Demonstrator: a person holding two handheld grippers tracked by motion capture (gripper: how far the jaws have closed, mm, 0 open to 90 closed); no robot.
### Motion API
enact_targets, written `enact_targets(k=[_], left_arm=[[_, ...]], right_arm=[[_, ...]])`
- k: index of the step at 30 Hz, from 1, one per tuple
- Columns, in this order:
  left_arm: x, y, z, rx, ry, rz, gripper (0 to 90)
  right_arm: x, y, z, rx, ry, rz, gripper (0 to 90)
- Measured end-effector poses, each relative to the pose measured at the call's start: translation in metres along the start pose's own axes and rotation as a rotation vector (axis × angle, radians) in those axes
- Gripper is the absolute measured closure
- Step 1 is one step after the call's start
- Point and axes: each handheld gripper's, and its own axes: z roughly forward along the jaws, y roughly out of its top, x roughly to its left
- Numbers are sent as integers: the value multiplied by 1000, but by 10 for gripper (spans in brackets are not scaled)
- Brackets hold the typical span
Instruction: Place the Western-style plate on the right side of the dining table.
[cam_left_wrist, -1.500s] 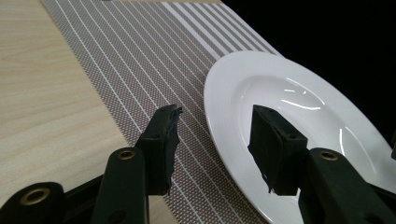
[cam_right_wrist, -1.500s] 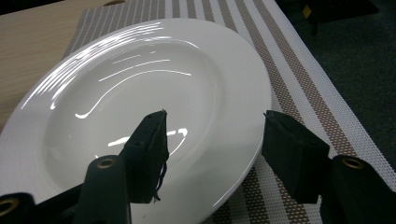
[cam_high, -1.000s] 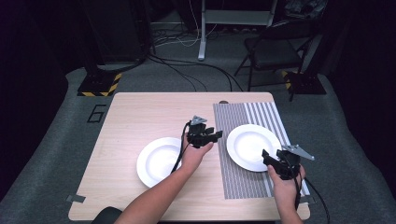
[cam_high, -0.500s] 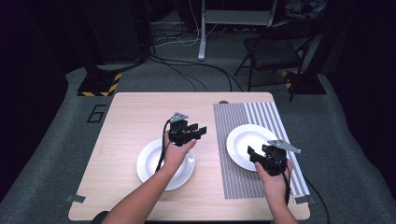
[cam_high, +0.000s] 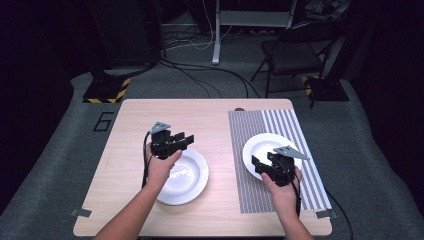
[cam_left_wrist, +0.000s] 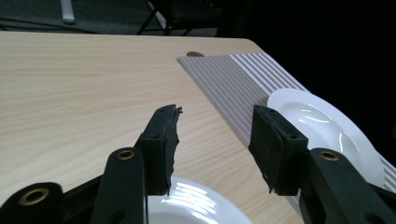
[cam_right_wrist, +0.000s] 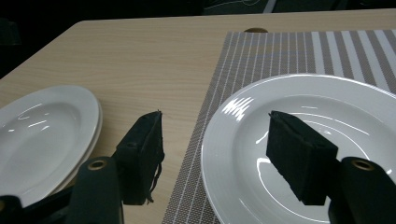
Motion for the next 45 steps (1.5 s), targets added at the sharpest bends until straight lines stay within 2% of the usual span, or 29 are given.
enact_targets(k=[7,16,23,26,32,36,41,45], left_arm=[[19,-6,-32,-30,53,-14,497],[35,-18,-64,-42,93,0,465],[50,-38,-83,-22,130,-1,457],[57,-47,-88,-7,131,-19,459],[68,-63,-96,-4,144,-23,458],[75,-73,-96,-8,148,-40,455],[81,-80,-96,-9,143,-33,449],[86,-86,-93,16,154,-28,446]], right_arm=[[18,5,-4,1,46,-68,355],[28,1,2,48,151,-78,337],[31,-11,7,70,175,-106,330],[31,-17,9,73,179,-112,328],[29,-26,15,86,183,-156,322],[27,-34,20,95,200,-160,322],[28,-40,26,112,216,-182,322],[29,-46,29,123,226,-199,322]])
